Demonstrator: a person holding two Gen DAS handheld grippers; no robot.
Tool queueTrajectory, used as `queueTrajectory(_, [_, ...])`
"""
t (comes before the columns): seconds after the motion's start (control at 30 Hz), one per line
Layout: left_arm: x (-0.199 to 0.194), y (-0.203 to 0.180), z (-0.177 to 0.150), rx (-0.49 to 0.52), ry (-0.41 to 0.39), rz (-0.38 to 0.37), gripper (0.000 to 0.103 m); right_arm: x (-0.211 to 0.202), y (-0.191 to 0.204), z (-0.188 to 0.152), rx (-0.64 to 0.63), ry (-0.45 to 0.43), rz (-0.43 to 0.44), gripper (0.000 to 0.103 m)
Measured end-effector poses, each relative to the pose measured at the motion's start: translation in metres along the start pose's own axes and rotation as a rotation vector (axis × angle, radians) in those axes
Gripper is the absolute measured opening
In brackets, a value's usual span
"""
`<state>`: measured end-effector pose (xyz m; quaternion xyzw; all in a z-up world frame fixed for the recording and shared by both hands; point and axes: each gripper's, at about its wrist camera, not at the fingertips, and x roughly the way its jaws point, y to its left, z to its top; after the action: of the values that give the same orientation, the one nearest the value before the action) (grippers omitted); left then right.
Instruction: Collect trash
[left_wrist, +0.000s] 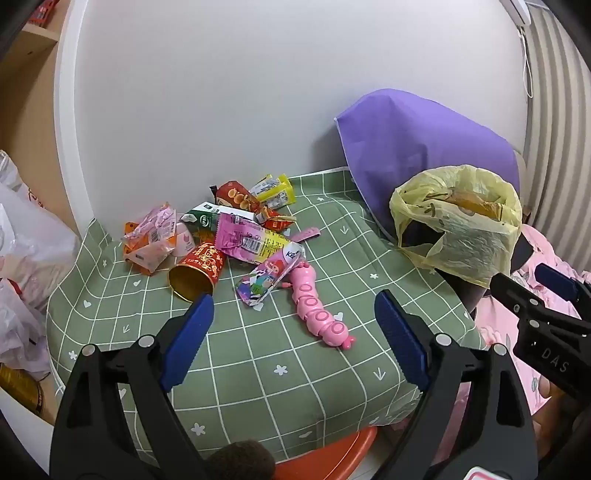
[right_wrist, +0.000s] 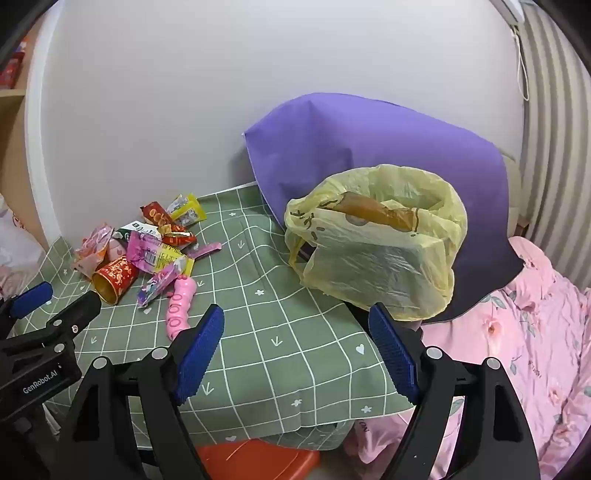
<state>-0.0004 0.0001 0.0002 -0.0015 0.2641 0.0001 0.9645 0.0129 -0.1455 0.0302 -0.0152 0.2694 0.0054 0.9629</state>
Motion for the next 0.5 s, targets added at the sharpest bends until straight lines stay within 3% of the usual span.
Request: queueTrajectory(0.5, [-0.0020,0.0020,0.0045,-0.011,-0.003,-0.003,0.084,0.0017,0.0034,-0.0007,-0.013,0.002,-0.006,0.077])
